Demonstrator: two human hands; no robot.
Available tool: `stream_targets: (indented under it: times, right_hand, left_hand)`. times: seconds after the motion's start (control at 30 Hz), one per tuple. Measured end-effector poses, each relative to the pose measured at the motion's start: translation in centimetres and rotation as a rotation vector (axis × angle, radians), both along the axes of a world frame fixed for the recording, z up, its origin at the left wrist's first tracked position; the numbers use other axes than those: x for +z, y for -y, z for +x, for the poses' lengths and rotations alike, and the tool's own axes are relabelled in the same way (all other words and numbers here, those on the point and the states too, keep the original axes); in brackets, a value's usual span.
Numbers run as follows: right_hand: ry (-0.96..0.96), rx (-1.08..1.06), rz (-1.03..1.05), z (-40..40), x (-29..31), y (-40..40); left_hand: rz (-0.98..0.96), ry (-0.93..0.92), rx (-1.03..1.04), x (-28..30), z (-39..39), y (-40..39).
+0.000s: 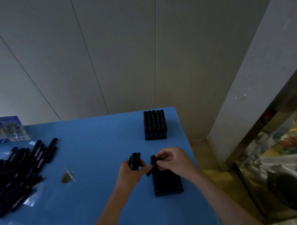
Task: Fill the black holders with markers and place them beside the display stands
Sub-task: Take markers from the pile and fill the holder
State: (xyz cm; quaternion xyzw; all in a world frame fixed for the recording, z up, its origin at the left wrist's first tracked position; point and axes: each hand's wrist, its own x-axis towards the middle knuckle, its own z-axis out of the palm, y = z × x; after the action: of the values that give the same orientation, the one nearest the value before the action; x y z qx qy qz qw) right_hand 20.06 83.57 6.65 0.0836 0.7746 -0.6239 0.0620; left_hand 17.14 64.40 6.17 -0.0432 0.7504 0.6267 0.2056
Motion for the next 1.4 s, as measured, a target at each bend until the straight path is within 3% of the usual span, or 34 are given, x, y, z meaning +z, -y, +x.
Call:
stream_targets:
  times: [0.23,0.4,0.67,1.03,1.4]
  right_hand:
    - [-0.1,-0.042,0.341,0.1,-2.0,-1.8]
    - [-0.212,-0.02,0.61,0.1,-3.3,-2.0]
    - [-0.289,-0.027,0.689,-0.4,-4.4,-0.7]
    - [-0.283,-0.022,0.675,-0.5,-5.4,0.1]
    - [-0.25,-0.001,0.685,-0.1,-4.9,-0.4]
  left_hand:
    - [0.225,0.118,0.103,-1.1,-0.9,3.3]
    - [0.268,0.157,0.127,-1.4,-0.7,4.3]
    - [0.209,0.147,-0.024,-0.9,0.5,5.4]
    - [0.277,0.133,-0.002,-1.5,0.2,6.5]
    - [0.163,0.137,-0.071,-1.5,0.0,5.6]
